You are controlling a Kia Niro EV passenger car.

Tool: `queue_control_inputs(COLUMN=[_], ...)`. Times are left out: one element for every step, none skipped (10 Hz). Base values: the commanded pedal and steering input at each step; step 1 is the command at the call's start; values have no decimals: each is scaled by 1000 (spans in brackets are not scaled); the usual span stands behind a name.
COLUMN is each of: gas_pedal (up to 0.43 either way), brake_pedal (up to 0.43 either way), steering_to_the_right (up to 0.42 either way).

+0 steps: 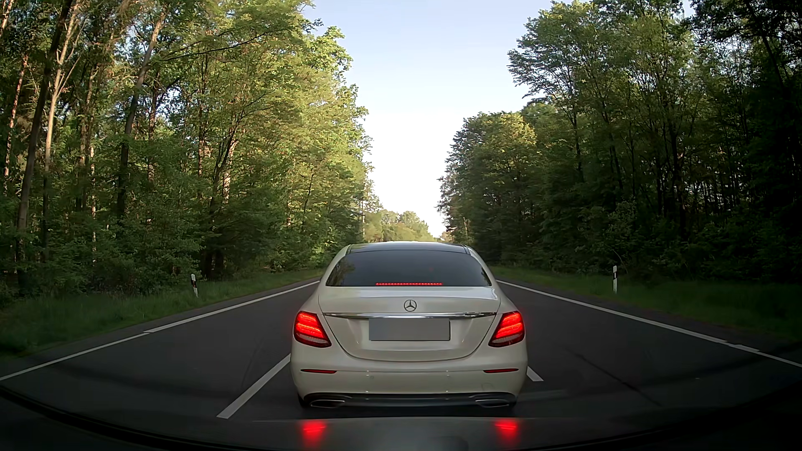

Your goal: Follow the waypoints while adhering to traffic rules and regulations

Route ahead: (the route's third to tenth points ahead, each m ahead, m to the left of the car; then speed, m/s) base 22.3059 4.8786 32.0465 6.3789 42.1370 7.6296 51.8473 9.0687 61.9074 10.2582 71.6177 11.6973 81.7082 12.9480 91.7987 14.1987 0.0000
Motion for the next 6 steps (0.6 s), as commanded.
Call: queue_control_inputs(gas_pedal=[0,0,0,0,0,0], brake_pedal=[396,396,396,396,396,396], steering_to_the_right=[-2,-2,-2,-2,-2,-2])
